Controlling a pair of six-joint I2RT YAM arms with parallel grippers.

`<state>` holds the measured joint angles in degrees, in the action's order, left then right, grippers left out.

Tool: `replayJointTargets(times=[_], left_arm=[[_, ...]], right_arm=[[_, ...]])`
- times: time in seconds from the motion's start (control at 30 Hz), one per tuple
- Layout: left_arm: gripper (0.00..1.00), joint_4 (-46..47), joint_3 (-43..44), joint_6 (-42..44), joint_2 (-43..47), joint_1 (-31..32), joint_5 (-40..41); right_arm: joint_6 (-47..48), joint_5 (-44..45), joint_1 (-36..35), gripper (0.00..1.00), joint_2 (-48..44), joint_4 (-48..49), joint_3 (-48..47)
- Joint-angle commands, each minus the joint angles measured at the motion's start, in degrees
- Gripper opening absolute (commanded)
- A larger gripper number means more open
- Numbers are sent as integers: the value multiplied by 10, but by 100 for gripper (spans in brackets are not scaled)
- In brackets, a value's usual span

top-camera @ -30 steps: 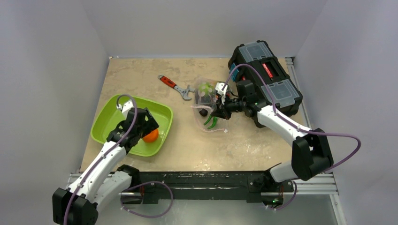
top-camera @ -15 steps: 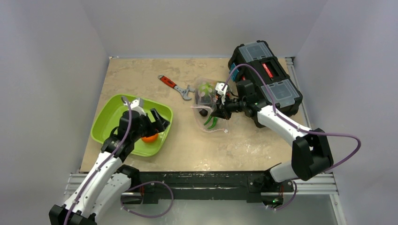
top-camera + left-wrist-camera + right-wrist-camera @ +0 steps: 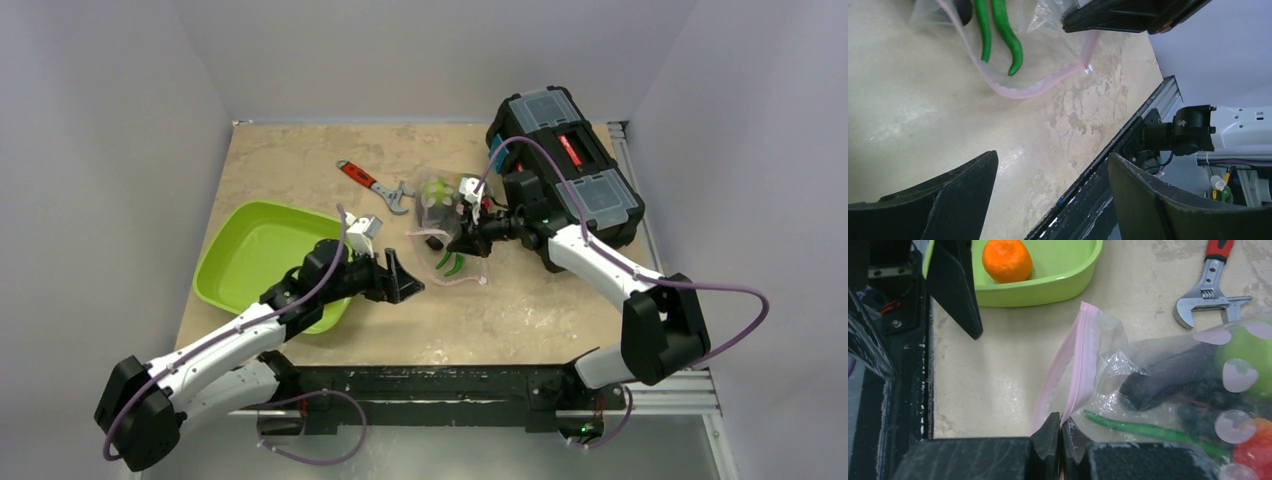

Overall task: Open the zip-top bag and remove the fake food
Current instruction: Pick up the fake vegetable from the zipper food storage bag.

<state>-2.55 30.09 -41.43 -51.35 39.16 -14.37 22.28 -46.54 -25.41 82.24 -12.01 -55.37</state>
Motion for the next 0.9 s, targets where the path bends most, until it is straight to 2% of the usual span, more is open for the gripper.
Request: replayJointTargets(times=[0.0,0.23,0.47,0.6,0.87], left_arm=[[78,135,9,-14,-37,42,11],[61,200,-5,-26,-66,73,48],[50,193,-17,-38,-92,85,99],[49,196,-22,-54,-119,88,141],[47,196,16,-75,-200,91,219]], right_arm=[[-35,-55,-22,0,-2,26,-10],[-101,-68,-63,0,-19,76,2],[-132,-77,-71,0,-39,111,17],[-137,-10,-71,0,-26,117,20],[-142,52,-71,0,1,117,17]])
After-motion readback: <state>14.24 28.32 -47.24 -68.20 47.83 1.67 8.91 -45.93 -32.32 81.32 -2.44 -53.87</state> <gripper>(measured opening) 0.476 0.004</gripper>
